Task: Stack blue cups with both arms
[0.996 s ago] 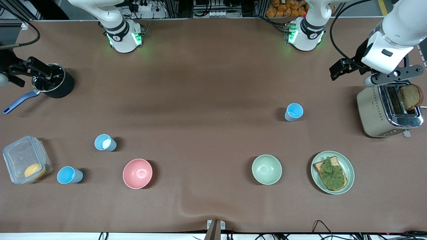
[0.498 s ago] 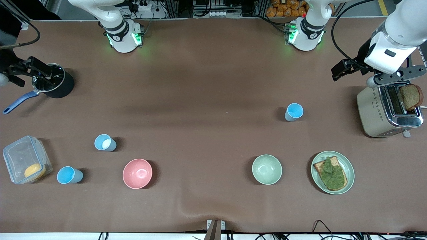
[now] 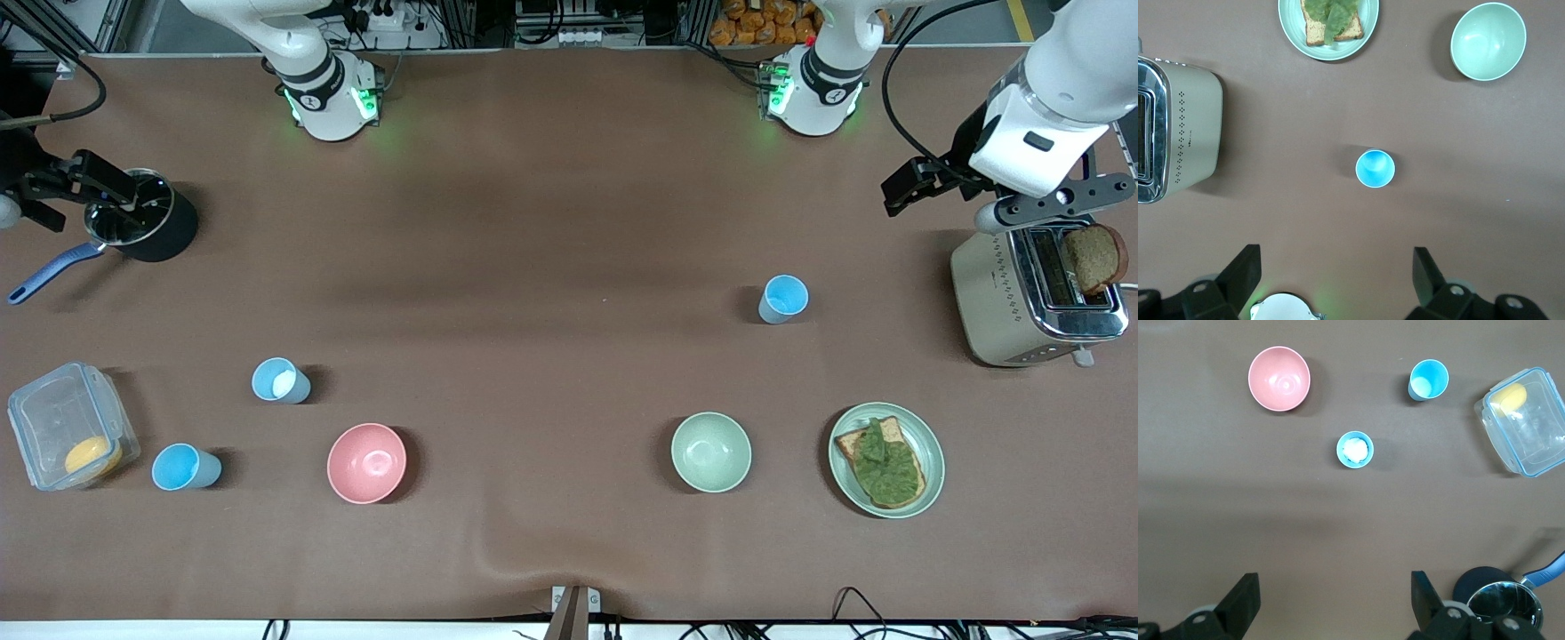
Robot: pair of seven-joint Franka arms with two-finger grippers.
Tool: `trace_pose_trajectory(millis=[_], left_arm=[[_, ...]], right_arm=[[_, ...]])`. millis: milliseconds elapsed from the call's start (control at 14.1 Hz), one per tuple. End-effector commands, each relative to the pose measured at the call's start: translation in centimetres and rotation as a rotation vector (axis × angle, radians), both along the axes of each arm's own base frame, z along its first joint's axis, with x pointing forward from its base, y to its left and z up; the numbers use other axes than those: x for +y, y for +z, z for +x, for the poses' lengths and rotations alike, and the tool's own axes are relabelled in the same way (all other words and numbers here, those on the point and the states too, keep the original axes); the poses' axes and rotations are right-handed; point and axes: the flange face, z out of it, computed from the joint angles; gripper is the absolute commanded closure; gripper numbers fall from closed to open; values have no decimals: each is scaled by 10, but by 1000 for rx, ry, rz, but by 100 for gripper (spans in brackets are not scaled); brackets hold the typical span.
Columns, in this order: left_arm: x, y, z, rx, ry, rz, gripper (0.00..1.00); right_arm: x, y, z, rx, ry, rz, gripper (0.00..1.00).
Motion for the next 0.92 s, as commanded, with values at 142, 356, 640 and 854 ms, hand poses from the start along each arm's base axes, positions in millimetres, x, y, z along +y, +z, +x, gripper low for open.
trace_pose_trajectory(millis=[142, 356, 640, 854], left_arm=[[-4, 5, 2, -5, 9, -18, 0], [-4, 6, 1, -7, 9, -18, 0], [-4, 6, 1, -8, 9, -19, 0], [-3, 6, 1, -8, 11, -19, 0]], right_arm=[[2, 6, -4, -1, -5, 1, 0], [2, 6, -4, -1, -5, 3, 0], [1, 6, -3, -5, -11, 3, 0], [-3, 5, -2, -8, -15, 3, 0]])
